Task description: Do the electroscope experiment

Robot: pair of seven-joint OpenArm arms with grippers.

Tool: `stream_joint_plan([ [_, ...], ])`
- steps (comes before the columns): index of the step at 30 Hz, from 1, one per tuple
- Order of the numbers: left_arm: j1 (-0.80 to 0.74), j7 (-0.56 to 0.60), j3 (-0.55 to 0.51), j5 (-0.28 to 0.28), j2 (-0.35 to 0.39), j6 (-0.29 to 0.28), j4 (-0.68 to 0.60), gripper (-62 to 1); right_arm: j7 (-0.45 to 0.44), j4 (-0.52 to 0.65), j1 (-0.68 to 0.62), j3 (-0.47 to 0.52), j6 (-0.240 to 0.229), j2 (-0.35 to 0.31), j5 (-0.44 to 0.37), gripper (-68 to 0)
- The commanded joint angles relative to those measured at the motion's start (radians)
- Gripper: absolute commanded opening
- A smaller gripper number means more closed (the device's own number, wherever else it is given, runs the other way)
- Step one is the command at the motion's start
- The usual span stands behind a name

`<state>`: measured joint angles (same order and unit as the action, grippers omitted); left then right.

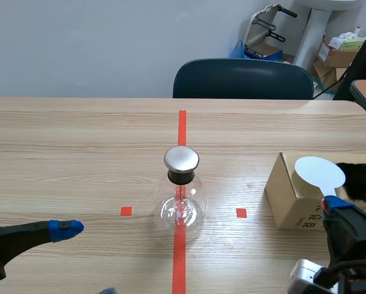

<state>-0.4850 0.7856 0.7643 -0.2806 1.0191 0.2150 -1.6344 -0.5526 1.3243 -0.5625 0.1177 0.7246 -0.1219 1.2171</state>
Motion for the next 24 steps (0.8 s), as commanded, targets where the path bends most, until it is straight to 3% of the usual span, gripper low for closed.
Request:
stream_joint_plan([
  [1, 0.000, 0.026, -0.003, 0.010, -0.005, -0.005, -0.016, -14.2, 0.005, 0.002, 0.006, 0.002, 0.058, 0.000, -0.008, -66.4],
  [7, 0.001, 0.034, -0.003, 0.073, -0.005, -0.042, -0.016, -14.2, 0.008, -0.030, 0.011, 0.002, 0.058, 0.000, 0.003, -66.5],
  [20, 0.001, 0.034, -0.003, 0.084, -0.005, -0.053, -0.016, -14.2, 0.061, -0.055, 0.011, 0.001, 0.058, 0.000, 0.003, -66.3],
  [22, 0.001, 0.033, -0.003, 0.084, -0.005, -0.053, -0.016, -14.2, 0.068, -0.055, 0.011, 0.001, 0.058, 0.000, 0.003, -60.6],
  [24, 0.001, 0.033, -0.003, 0.084, -0.005, -0.053, -0.016, -14.2, 0.068, -0.055, 0.011, 0.001, 0.058, 0.000, 0.010, -48.0],
])
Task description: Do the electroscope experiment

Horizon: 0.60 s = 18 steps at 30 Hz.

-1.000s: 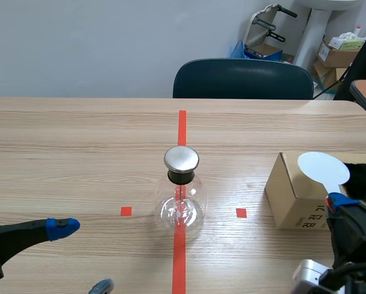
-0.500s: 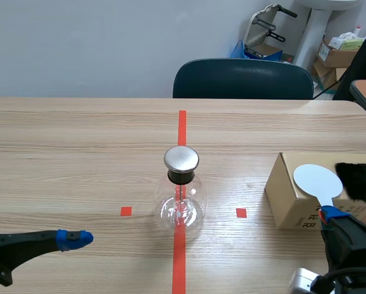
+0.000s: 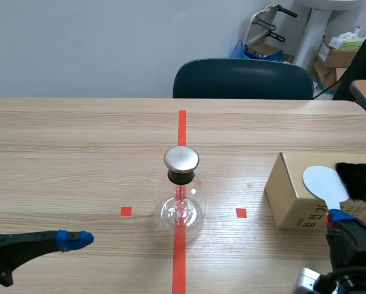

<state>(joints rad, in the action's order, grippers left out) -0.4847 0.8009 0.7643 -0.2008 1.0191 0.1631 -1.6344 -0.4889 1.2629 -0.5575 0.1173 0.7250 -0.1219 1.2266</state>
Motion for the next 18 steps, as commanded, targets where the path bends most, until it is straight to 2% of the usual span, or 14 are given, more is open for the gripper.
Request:
stream_joint_plan([
  [1, 0.000, 0.018, -0.003, 0.004, -0.005, -0.002, -0.016, -14.2, 0.004, 0.006, 0.006, 0.002, 0.058, 0.000, 0.000, -40.1],
  [7, 0.000, 0.018, -0.003, 0.008, -0.005, -0.002, -0.016, -14.2, 0.004, 0.006, 0.006, 0.002, 0.058, 0.000, 0.026, -1.1],
  [8, 0.000, 0.017, -0.003, 0.008, -0.005, -0.002, -0.016, -14.2, 0.004, 0.006, 0.006, 0.002, 0.058, 0.000, 0.026, 0.4],
  [18, 0.000, 0.011, -0.003, 0.008, -0.004, -0.001, -0.016, -14.2, 0.004, 0.006, 0.007, 0.002, 0.058, 0.000, 0.027, 0.4],
])
